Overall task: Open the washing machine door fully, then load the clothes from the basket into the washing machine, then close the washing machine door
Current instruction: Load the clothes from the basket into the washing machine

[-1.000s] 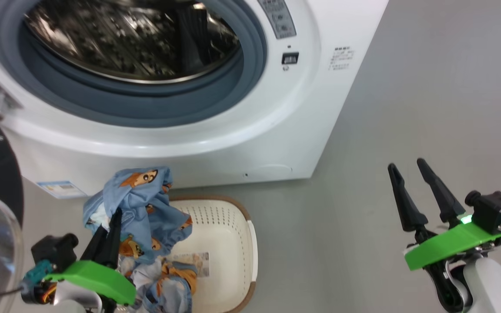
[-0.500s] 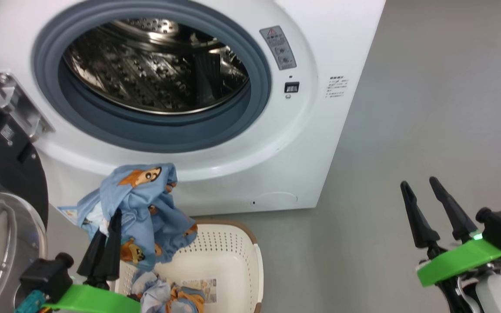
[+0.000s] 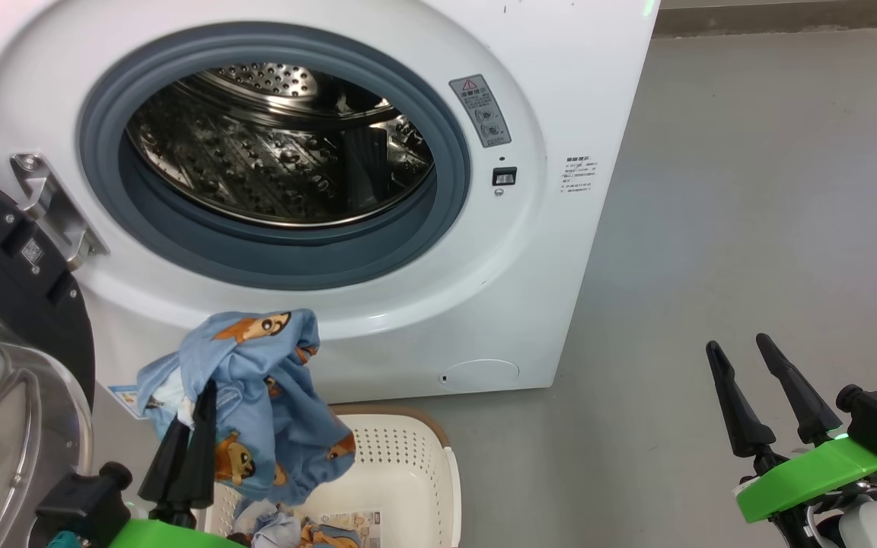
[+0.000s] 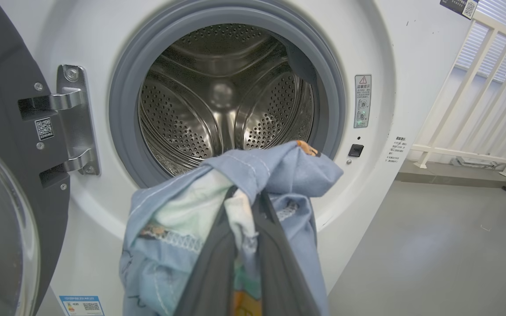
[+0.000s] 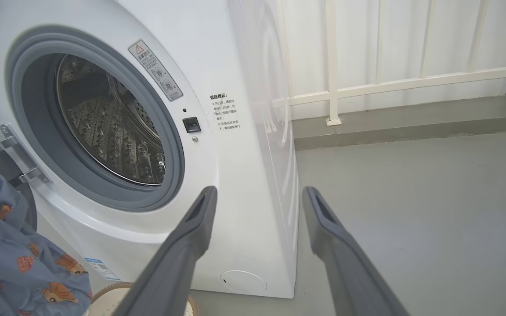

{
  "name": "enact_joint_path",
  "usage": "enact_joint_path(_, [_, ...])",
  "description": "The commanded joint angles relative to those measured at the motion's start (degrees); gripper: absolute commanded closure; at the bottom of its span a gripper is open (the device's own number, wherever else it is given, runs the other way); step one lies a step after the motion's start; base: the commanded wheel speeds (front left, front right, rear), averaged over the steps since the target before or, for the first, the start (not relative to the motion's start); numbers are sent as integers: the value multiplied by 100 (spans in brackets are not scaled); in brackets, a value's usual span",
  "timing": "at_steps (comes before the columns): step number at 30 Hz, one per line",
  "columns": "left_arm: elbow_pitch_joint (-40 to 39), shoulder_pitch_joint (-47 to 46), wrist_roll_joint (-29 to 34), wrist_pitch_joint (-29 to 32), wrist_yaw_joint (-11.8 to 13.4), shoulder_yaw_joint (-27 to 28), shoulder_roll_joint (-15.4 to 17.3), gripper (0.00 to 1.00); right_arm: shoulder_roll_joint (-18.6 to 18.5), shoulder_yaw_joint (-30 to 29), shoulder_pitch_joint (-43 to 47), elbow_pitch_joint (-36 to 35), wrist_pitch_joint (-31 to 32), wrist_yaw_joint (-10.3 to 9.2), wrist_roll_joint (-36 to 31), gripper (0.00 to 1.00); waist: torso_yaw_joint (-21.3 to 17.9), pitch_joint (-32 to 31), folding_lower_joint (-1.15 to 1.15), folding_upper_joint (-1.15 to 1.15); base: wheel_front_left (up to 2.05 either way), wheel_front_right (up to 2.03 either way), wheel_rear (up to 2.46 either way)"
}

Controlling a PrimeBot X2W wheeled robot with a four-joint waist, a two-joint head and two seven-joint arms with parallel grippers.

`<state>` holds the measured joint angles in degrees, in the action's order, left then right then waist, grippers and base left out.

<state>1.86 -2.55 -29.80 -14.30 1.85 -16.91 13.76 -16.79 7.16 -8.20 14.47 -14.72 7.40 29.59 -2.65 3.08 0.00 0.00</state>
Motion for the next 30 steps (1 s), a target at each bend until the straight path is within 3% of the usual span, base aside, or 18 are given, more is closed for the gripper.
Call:
enact_joint_path(1, [-181,-134,77,-70,59,198,81,100,-117,142,-18,-157,-28,9,64,0,0,8,0,0,0,0,0])
enact_joint_path(14, [-134,-540,104,-61,19,161,102,100,-120,128,-50,-224,-28,9,33,0,-15,173,0,0,0,0,0])
enact_joint_path(30, [259,-2641,300,-67,-220,315,27,100,-13,111,-354,-358,-28,9,-14,0,-346,1017,0,0,0,0,0])
